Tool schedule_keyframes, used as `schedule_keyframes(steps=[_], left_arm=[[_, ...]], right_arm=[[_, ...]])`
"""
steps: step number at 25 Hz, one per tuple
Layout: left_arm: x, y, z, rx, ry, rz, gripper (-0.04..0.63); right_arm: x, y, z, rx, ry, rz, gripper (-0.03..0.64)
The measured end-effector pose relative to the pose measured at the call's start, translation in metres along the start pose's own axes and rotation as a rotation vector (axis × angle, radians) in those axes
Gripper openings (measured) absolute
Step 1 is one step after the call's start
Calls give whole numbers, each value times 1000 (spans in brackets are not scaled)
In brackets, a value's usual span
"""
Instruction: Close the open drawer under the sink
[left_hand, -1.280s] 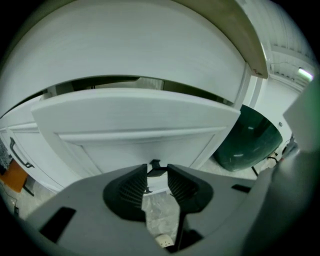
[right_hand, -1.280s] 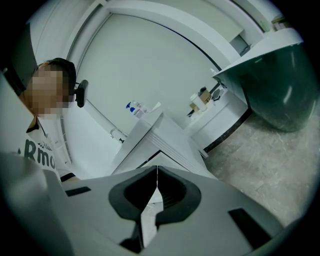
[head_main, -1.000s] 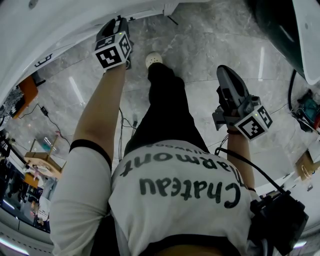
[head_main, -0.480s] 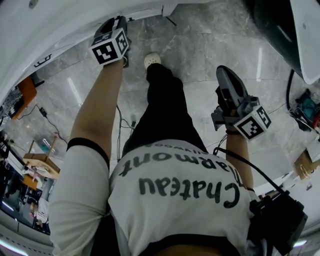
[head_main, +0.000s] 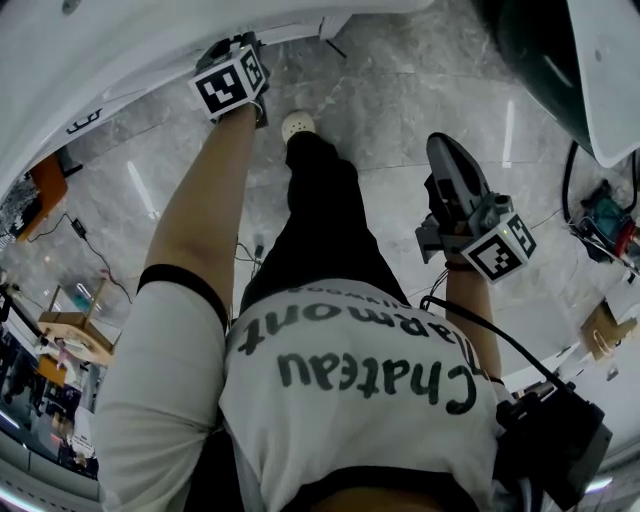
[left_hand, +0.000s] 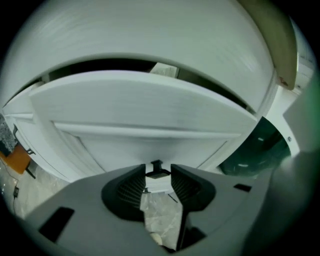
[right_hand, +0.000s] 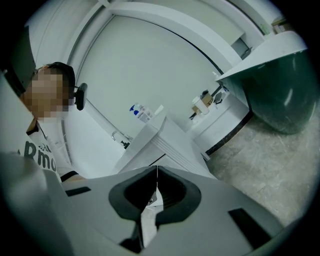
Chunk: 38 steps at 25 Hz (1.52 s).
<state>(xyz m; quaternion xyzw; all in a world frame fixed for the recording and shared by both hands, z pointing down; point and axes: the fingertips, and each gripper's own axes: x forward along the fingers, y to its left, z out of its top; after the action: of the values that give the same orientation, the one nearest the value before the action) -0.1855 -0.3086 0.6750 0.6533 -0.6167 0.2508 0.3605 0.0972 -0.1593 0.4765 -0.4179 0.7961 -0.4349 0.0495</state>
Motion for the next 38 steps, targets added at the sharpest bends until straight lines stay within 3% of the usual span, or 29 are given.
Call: schedule_keyframes(steps=[6,7,9,13,16,20,24,29,38], left_arm=[[-29,2,-3,14,-7,-19,140],[-44,-3,2,16,-39,-51,77],[-78,-18,13,43,-112,-134,34],[-154,-62,32,107,-245,-321,29],[-224,-85,54,78,-363,-454,29],[-314,-100,73,33,-473,-554,28],[-394,-108,75,64,-564,-580,29],[-464,-117,80,148,-639,-563,28],[-526,-124,71,148,-719,-543,28]], right_arm=[[-7,18,8,-24,-13,36,12],[-11,28,11,-32,-18,47,12],[-21,50,16,-58,-18,72,12],[-41,77,25,-131,-9,94,12],[-51,90,35,-181,3,102,11],[-61,113,55,-257,-3,130,11],[-77,148,74,-265,-33,199,11],[-99,184,90,-355,-56,246,11],[-126,206,95,-358,-86,296,11]])
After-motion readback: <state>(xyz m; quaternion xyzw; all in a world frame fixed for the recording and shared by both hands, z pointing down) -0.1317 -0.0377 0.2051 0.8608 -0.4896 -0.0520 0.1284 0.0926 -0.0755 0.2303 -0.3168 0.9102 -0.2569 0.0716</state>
